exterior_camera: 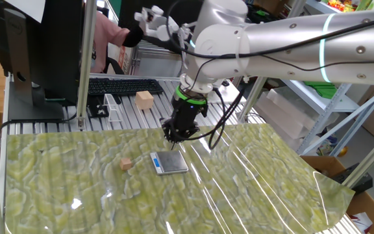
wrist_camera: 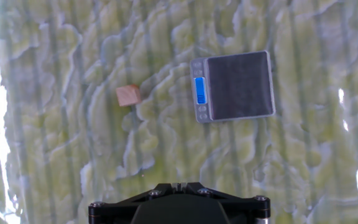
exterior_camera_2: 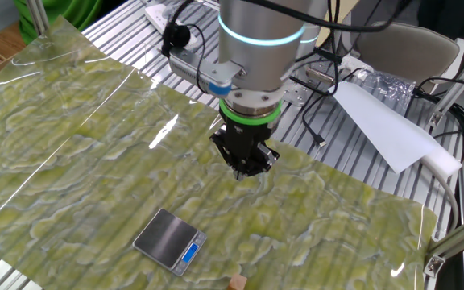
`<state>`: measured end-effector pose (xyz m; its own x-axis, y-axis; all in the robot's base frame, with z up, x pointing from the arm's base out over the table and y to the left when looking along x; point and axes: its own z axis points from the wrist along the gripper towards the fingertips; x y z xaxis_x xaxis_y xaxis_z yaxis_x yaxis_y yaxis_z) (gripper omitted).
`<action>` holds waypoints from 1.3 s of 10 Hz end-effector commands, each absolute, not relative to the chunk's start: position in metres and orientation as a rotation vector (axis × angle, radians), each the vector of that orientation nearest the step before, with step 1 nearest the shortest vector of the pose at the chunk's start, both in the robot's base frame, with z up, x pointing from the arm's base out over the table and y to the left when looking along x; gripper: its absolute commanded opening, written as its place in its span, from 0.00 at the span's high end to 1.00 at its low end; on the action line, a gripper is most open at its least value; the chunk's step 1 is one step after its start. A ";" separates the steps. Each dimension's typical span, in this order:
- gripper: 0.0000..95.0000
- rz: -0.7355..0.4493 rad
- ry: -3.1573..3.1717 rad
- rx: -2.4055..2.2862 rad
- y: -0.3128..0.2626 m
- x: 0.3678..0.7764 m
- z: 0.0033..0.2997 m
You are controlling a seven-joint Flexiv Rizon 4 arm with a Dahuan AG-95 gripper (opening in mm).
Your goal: Place the block on the scale
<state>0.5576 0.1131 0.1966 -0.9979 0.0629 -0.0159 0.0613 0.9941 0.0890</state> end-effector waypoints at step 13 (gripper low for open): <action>1.00 0.120 3.075 -0.247 0.114 0.558 0.196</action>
<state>0.5577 0.1138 0.1969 -0.9818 -0.1787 -0.0648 -0.1834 0.9801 0.0764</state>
